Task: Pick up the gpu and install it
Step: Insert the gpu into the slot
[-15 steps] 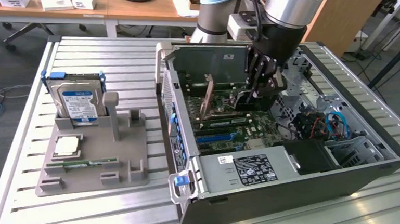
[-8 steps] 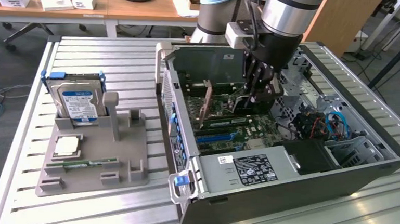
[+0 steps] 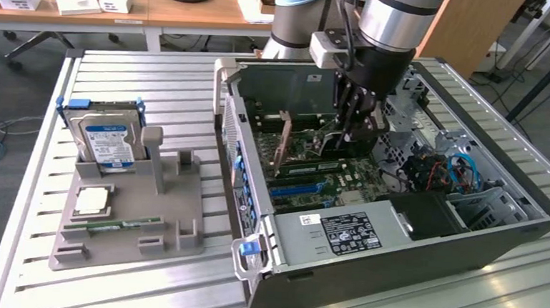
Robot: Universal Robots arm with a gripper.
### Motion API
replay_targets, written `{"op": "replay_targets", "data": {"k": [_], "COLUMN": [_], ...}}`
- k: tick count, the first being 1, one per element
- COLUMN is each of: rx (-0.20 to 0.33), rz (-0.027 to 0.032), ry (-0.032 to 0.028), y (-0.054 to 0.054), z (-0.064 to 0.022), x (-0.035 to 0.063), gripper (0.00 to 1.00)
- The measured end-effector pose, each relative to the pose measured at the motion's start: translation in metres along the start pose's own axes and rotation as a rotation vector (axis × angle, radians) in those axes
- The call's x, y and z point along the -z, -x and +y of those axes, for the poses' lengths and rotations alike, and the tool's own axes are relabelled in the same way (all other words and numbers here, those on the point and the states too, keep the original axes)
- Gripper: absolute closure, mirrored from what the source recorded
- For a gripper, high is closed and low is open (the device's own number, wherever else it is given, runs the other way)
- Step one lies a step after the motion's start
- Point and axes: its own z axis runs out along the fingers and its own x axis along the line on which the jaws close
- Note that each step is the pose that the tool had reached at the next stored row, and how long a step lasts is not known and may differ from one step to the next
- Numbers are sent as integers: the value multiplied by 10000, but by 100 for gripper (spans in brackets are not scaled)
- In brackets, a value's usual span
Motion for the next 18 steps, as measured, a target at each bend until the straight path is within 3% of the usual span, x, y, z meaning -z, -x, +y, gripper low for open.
{"op": "replay_targets", "data": {"k": [12, 18], "rx": [8, 14], "rz": [4, 4], "ry": [1, 2], "y": [-3, -3], "z": [0, 0], "x": [-181, -219], "gripper": [74, 74]}}
